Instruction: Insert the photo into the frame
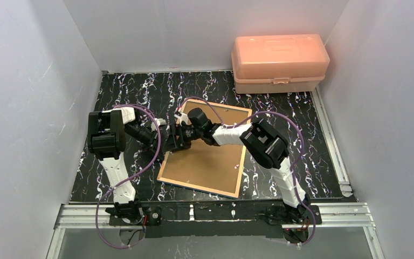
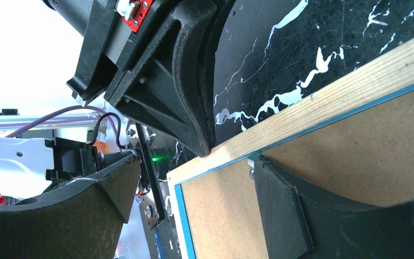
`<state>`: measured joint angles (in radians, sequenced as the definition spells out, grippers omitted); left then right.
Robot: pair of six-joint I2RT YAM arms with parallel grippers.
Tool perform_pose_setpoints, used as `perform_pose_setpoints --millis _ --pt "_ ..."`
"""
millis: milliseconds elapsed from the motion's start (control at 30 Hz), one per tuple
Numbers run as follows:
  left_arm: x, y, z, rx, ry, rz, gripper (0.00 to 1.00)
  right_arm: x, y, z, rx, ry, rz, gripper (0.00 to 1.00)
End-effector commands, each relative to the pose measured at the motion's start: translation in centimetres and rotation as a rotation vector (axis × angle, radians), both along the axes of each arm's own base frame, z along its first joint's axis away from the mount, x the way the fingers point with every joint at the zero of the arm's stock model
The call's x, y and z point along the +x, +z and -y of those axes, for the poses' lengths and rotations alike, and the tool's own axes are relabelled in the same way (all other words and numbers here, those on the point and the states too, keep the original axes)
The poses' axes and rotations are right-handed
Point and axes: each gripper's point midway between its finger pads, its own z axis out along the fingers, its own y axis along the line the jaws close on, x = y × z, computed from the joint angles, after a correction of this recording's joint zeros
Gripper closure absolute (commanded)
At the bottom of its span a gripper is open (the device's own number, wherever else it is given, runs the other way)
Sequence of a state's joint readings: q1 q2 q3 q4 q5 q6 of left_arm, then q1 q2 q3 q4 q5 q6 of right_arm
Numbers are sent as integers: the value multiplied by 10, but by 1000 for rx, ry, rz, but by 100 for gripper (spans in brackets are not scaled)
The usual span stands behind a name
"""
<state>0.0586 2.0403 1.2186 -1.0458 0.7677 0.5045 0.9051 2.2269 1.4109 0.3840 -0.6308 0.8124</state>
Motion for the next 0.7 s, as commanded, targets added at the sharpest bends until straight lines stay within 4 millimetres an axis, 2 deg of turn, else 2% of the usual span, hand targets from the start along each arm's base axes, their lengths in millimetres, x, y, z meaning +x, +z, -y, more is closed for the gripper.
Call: perform_pose_setpoints --millis 0,467,667 --pt "1 -11 8 7 -44 29 100 -27 -18 -6 -29 90 -30 15" --pt "3 -12 10 5 -42 25 100 -32 -27 -12 -66 166 -11 16" --pt "4 -12 10 6 -43 27 100 -45 -30 -18 -54 195 -38 16"
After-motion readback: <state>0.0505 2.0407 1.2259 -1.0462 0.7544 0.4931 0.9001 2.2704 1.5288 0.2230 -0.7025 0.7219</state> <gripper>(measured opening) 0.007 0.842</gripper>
